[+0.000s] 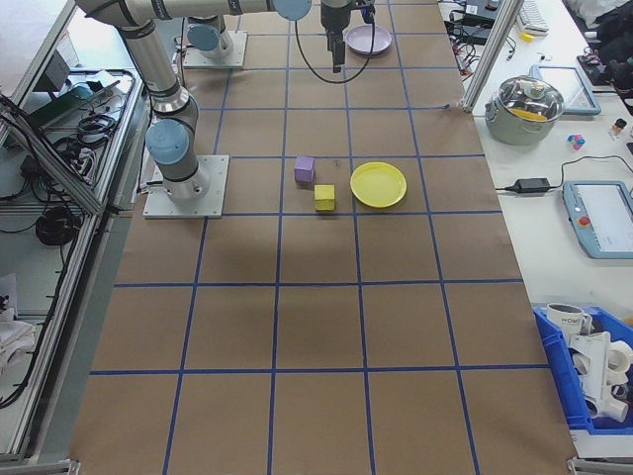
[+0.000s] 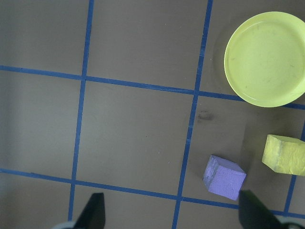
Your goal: Sort blocks by color into plates
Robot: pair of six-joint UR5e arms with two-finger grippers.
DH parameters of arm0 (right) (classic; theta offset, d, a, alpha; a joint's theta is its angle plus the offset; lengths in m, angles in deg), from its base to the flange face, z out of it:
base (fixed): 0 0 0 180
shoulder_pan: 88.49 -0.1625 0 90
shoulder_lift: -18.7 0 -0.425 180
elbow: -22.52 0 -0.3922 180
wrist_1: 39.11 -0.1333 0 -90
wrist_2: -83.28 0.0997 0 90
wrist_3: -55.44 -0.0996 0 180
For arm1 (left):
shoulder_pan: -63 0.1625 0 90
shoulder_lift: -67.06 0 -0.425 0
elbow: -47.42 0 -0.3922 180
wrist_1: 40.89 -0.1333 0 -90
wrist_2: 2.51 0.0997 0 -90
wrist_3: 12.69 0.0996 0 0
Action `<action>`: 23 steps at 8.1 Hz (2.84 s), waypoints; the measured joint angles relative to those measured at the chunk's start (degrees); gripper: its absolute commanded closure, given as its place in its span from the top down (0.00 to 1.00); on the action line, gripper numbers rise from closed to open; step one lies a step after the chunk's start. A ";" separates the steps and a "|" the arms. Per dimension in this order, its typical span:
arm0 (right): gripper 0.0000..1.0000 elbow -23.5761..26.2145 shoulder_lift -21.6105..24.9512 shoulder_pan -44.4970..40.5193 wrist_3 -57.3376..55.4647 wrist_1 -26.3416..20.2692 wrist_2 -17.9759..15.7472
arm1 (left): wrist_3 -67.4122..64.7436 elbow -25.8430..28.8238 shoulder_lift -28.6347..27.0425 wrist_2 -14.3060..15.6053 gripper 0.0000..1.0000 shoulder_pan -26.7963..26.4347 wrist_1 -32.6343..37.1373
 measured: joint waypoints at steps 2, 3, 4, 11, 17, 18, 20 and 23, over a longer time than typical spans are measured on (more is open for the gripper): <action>1.00 0.03 -0.03 0.02 0.12 0.06 -0.48 | 0.00 -0.02 -0.05 0.00 1.00 0.00 0.00; 1.00 0.11 -0.28 -0.01 0.22 0.12 -3.10 | 0.00 -0.02 -0.06 0.00 1.00 0.00 -0.01; 1.00 0.40 -1.25 0.05 0.14 0.38 -9.70 | 0.00 -0.02 -0.09 0.00 1.00 0.00 -0.04; 1.00 7.11 -10.73 14.89 6.40 16.08 -16.55 | 0.00 -0.19 0.05 0.02 1.00 0.00 -0.14; 1.00 14.09 -15.86 22.81 23.13 17.78 -7.28 | 0.00 -0.29 0.05 0.00 1.00 0.00 -0.44; 1.00 14.45 -16.98 23.17 23.58 17.78 -8.40 | 0.00 -0.29 0.02 0.00 1.00 0.00 -0.44; 1.00 14.91 -18.88 23.57 22.58 17.69 -10.17 | 0.00 -0.32 0.02 0.00 1.00 0.00 -0.44; 1.00 15.32 -22.52 23.67 18.59 17.02 -10.66 | 0.00 -0.32 0.06 0.03 1.00 0.00 -0.44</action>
